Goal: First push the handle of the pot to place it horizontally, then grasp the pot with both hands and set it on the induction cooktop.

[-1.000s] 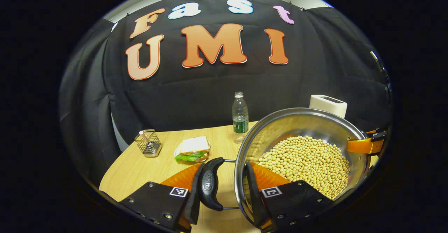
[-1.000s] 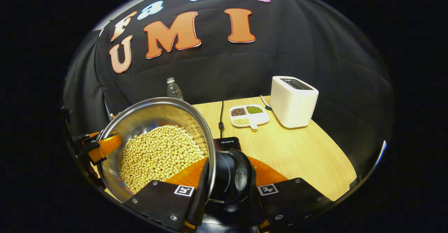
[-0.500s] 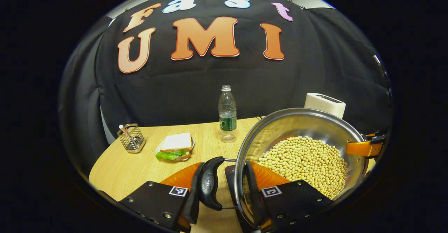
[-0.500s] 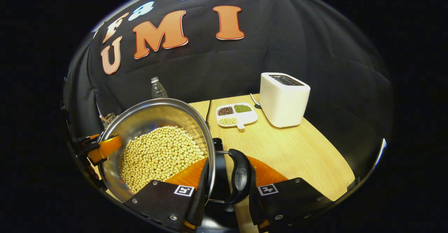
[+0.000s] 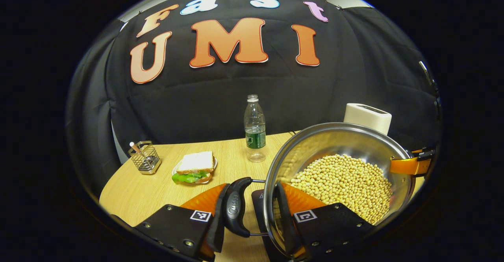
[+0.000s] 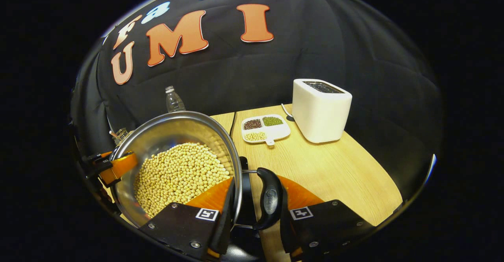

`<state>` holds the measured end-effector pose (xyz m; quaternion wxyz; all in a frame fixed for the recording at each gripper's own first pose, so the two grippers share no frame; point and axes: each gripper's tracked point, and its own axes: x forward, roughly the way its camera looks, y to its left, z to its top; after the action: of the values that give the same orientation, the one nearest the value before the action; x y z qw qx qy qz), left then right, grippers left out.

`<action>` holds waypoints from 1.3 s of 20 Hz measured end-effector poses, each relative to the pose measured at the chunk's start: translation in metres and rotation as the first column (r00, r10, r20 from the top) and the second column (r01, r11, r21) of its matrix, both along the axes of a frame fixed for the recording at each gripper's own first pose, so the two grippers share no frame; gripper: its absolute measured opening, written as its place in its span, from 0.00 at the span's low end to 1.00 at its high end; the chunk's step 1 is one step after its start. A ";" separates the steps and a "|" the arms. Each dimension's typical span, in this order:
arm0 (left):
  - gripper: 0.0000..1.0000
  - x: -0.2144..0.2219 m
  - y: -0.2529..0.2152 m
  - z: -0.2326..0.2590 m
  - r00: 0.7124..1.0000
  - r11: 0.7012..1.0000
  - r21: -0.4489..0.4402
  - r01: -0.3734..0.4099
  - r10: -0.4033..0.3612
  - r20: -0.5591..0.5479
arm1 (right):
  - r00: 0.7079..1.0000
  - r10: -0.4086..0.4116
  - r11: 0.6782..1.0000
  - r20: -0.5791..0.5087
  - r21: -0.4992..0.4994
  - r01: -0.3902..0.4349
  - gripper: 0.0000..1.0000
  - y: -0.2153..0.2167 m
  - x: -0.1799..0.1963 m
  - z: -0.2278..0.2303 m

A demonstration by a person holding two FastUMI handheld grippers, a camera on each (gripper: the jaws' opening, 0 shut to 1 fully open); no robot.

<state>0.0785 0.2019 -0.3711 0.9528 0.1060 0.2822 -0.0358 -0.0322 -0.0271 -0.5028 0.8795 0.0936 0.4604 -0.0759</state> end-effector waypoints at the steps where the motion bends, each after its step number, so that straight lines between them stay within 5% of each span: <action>1: 0.61 0.002 -0.001 -0.002 1.000 1.000 0.005 0.002 -0.002 -0.004 | 1.000 -0.002 1.000 -0.002 0.003 0.002 0.51 0.000 0.001 -0.002; 15: 0.61 0.008 -0.005 -0.020 0.997 1.000 -0.009 -0.020 0.019 -0.072 | 0.999 0.003 1.000 -0.051 0.000 -0.003 0.53 0.003 0.014 -0.013; 26: 0.74 0.004 -0.007 -0.002 0.998 0.999 -0.016 -0.050 0.049 -0.042 | 0.999 -0.034 0.999 -0.007 0.002 0.034 0.76 -0.007 0.022 0.004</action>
<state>0.0828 0.1953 -0.3735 0.9481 0.0903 0.3044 -0.0167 -0.0101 -0.0338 -0.4992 0.8764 0.1022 0.4618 -0.0907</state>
